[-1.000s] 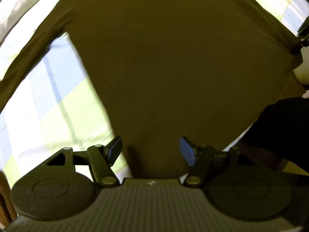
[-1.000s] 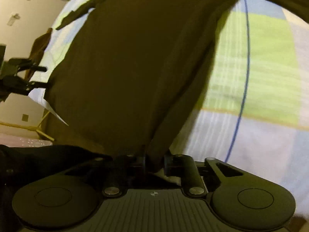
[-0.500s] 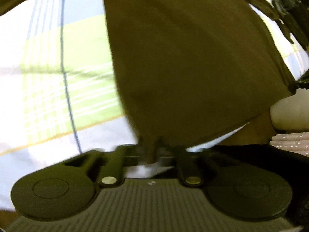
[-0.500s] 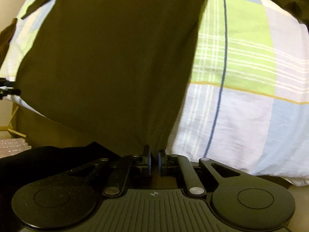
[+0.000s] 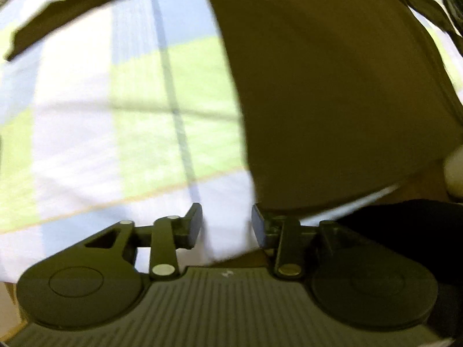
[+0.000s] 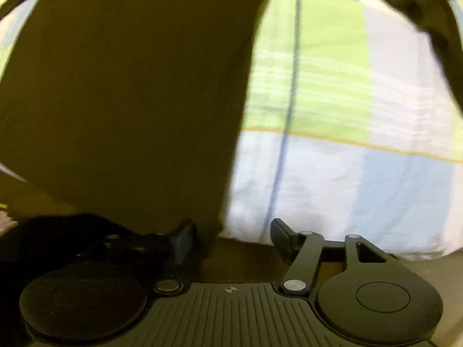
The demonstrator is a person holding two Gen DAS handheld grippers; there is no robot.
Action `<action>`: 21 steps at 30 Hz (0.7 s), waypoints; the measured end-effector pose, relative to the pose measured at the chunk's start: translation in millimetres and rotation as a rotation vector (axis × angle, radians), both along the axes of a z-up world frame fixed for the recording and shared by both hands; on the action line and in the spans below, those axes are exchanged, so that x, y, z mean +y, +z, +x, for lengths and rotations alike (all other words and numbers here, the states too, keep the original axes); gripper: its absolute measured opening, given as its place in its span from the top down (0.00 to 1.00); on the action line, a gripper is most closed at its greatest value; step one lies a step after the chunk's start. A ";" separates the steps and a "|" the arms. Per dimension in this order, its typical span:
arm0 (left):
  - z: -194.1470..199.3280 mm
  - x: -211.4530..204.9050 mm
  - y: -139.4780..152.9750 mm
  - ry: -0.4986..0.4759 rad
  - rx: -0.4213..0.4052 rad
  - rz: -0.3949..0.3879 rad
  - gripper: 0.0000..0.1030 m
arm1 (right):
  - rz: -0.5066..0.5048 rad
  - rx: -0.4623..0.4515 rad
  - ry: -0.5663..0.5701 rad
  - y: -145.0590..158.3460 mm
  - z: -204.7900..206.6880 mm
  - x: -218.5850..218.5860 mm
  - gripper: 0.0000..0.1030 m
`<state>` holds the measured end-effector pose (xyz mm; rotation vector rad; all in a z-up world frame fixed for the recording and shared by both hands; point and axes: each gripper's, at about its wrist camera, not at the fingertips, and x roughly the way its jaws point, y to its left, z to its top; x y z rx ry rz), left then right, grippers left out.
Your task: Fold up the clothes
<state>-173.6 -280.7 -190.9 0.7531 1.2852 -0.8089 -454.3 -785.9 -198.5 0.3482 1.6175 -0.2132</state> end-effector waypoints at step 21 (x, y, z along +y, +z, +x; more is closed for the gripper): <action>431.4 61.8 -11.4 0.357 -0.202 -0.237 0.55 | -0.056 -0.381 0.179 39.3 333.7 256.7 0.41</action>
